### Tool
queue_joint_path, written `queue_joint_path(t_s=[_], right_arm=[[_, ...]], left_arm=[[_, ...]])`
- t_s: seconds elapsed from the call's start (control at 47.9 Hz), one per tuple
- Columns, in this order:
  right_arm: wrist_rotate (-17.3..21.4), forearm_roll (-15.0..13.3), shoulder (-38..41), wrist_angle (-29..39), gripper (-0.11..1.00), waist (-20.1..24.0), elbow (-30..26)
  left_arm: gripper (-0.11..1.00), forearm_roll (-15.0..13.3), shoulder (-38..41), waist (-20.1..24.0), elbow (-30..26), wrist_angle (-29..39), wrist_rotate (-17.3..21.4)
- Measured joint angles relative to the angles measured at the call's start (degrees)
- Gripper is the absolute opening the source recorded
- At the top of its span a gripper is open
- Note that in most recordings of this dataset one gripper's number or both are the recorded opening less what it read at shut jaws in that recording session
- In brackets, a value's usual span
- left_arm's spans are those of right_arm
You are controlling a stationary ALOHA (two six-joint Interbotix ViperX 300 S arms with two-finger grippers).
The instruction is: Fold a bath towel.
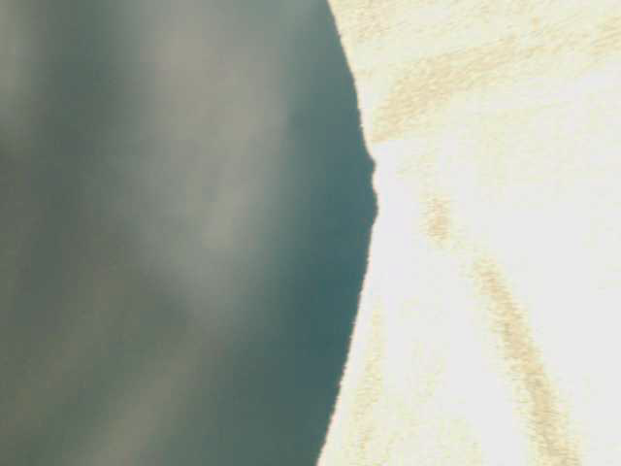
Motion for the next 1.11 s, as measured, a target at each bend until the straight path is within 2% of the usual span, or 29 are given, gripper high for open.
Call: queue_joint_path(t_s=[0.125,0.334,0.481,0.648,0.752,0.94,1.024,1.108], right_arm=[[0.62,-5.19,2.46,4.39,0.07,-4.83,-1.14],[-0.97,-13.1,7.56,5.62,0.07,-17.58,-4.92],[-5.8,-15.12,10.46,0.35,0.07,-27.33,-7.47],[-9.84,-15.38,14.5,-8.88,0.07,-36.39,-9.14],[-10.99,-15.47,16.79,-12.3,0.07,-39.02,-9.84],[-12.13,-15.38,16.96,-12.92,0.07,-39.38,-10.02],[-12.13,-14.68,13.89,-11.78,0.07,-38.5,-9.32],[-12.22,-13.27,8.09,-9.76,0.07,-35.24,-8.17]], left_arm=[[0.09,0.0,0.53,-3.16,0.0,-3.52,-3.96],[0.09,0.09,3.69,-12.04,-1.14,-12.48,-8.44],[0.09,0.26,8.35,-15.56,-4.75,-16.17,-8.7],[0.09,0.26,14.5,-16.79,-9.93,-16.26,-8.35],[0.09,0.35,17.49,-17.14,-12.3,-15.56,-8.26],[0.09,0.35,19.51,-17.4,-14.33,-15.82,-8.61],[0.09,0.26,21.27,-17.93,-16.35,-16.52,-8.61],[0.09,0.35,23.55,-19.07,-19.25,-16.79,-8.61]])
